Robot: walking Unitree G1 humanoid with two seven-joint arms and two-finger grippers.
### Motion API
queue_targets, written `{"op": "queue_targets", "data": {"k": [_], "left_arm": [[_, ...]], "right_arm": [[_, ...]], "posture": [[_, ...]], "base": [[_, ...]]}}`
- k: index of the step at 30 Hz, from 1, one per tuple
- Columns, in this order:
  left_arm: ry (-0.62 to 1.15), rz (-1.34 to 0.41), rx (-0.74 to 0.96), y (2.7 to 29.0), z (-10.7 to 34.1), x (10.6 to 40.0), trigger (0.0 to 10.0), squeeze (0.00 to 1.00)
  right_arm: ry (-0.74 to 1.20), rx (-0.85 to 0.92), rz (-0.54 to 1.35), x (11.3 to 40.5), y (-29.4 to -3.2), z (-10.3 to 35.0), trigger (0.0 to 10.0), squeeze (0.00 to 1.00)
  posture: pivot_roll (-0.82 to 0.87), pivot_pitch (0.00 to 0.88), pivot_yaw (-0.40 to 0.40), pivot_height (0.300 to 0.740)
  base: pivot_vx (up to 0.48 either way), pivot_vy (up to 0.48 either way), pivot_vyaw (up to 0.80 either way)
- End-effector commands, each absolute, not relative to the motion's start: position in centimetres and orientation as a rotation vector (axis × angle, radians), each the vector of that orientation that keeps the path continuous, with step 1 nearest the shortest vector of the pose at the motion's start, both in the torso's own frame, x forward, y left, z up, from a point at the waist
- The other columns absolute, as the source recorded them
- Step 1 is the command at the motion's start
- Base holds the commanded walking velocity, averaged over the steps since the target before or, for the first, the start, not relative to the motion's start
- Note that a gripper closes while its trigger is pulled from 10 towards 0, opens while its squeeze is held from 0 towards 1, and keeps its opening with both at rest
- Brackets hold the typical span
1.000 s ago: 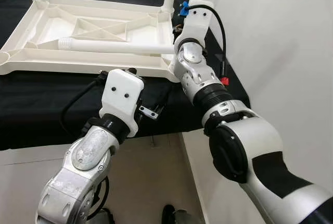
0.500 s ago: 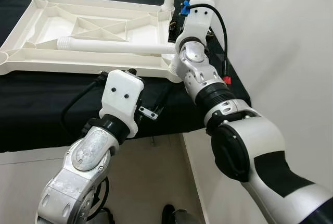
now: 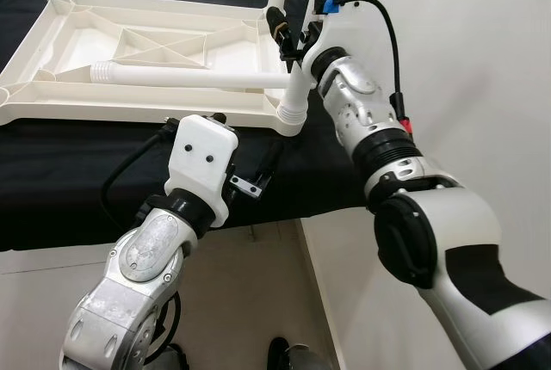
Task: Building children table
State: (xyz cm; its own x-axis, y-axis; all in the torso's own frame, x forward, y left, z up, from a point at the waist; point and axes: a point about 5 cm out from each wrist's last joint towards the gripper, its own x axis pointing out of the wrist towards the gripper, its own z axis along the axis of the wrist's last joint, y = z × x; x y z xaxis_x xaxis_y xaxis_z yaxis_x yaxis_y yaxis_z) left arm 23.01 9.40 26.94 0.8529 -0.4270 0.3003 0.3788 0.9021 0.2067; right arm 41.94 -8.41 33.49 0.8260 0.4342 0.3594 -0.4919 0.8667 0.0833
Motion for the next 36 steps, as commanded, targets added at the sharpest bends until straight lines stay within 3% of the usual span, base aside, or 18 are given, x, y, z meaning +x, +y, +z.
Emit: {"op": "queue_targets", "data": {"k": [1, 5, 10, 22, 23, 25, 26, 36], "left_arm": [[-0.347, -0.444, 0.147, 9.1, 26.8, 22.9, 10.0, 0.00], [-0.346, -0.444, 0.147, 9.1, 26.8, 22.9, 10.0, 0.00], [-0.348, -0.446, 0.146, 9.1, 26.8, 22.9, 10.0, 0.00], [-0.348, -0.468, 0.130, 8.6, 26.7, 22.6, 10.0, 0.00], [-0.347, -0.468, 0.129, 8.6, 26.7, 22.6, 10.0, 0.00], [-0.346, -0.467, 0.128, 8.6, 26.7, 22.6, 10.0, 0.00], [-0.344, -0.461, 0.130, 8.6, 26.6, 22.6, 10.0, 0.00], [-0.343, -0.449, 0.134, 8.8, 26.6, 22.7, 10.0, 0.00]], "right_arm": [[-0.323, 0.193, 0.622, 41.7, -7.7, 32.9, 10.0, 0.00], [-0.300, 0.179, 0.851, 41.0, -6.8, 32.2, 10.0, 0.00], [-0.299, 0.149, 0.917, 40.7, -6.3, 31.9, 10.0, 0.00], [-0.246, 0.122, 1.339, 38.8, -4.7, 30.8, 10.0, 0.00], [-0.231, 0.104, 1.340, 38.8, -4.7, 30.6, 3.8, 0.00], [-0.220, 0.094, 1.334, 38.9, -4.7, 30.5, 3.8, 0.00], [-0.199, 0.077, 1.287, 39.1, -4.6, 30.3, 0.0, 0.00], [-0.197, 0.034, 0.968, 40.6, -5.6, 30.4, 0.0, 0.00]], "posture": [[0.09, 0.189, -0.163, 0.740], [0.09, 0.189, -0.163, 0.740], [0.09, 0.189, -0.163, 0.740], [0.09, 0.193, -0.173, 0.740], [0.09, 0.193, -0.173, 0.740], [0.09, 0.193, -0.173, 0.740], [0.08, 0.194, -0.173, 0.740], [0.09, 0.197, -0.171, 0.740]], "base": [[0.000, 0.000, 0.00], [0.000, 0.000, 0.00], [0.000, 0.000, 0.00], [0.000, 0.000, 0.00], [0.000, 0.000, 0.00], [0.000, 0.000, 0.00], [0.000, 0.000, 0.00], [0.000, 0.000, 0.00]]}}
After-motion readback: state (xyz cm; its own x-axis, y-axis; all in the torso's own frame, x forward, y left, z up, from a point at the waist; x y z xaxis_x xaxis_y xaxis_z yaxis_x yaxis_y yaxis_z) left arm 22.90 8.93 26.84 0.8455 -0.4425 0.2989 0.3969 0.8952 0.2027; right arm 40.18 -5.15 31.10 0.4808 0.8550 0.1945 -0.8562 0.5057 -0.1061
